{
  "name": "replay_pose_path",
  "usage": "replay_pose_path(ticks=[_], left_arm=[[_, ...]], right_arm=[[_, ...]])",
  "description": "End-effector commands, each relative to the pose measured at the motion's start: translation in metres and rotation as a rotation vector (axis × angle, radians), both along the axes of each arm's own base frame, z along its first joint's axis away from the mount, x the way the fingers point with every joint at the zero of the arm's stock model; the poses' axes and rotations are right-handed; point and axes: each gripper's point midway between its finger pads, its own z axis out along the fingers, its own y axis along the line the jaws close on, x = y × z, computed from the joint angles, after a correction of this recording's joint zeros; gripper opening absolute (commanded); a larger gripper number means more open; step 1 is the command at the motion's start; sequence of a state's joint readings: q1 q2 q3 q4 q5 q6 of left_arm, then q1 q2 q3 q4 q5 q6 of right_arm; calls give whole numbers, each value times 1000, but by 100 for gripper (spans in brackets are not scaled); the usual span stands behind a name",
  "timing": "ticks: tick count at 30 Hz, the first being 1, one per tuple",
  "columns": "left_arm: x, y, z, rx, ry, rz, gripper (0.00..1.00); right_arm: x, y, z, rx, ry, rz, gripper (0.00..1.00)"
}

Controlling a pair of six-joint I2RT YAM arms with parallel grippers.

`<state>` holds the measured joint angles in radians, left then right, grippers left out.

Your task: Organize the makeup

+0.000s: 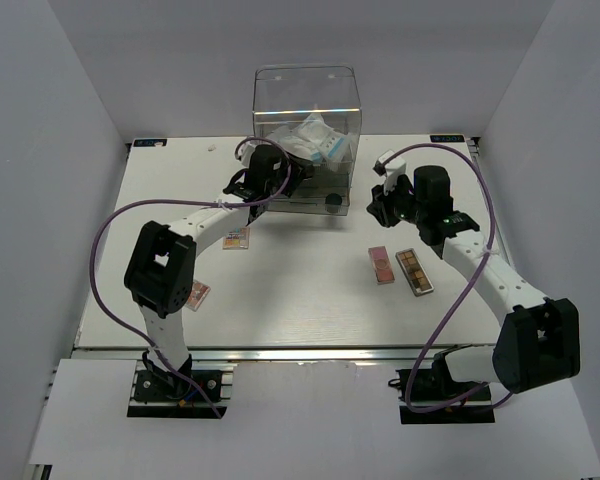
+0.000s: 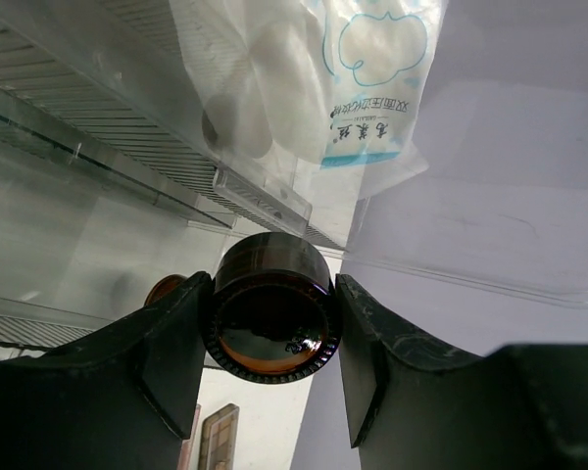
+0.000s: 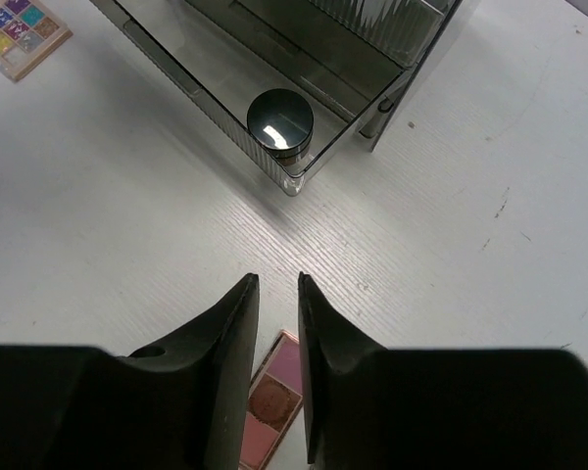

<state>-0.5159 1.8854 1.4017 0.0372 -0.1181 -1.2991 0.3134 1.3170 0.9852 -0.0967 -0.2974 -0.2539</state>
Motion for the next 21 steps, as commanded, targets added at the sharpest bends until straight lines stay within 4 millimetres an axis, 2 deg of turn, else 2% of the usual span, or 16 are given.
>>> replay_pose_path(ticks=[1,6,11,15,16,18,19,20,21], left_arm=[[2,2,26,-42,-37,24,61],[0,3,17,-31,-13,27,71],[0,3,17,-32,-10,28,74],[-1,5,17,-37,-7,30,74],[-2,5,18,-41,-9,30,74],[-5,7,26,-50,-27,29,67],[-7,8,30,-48,-37,26,62],[-8,8,35,-49,-54,20,55],[-13,12,41,-39,-73,14,38]], right_arm=[[6,3,12,21,-46,20,29],[8,8,13,22,-45,50,41],[11,16,16,22,-49,99,57],[3,33,14,18,-49,239,59],[-2,37,14,13,-55,291,58],[-16,51,11,-5,-96,452,47],[-22,59,9,-21,-118,517,38],[-26,64,4,-46,-138,566,19],[-25,67,-7,-114,-166,615,11]])
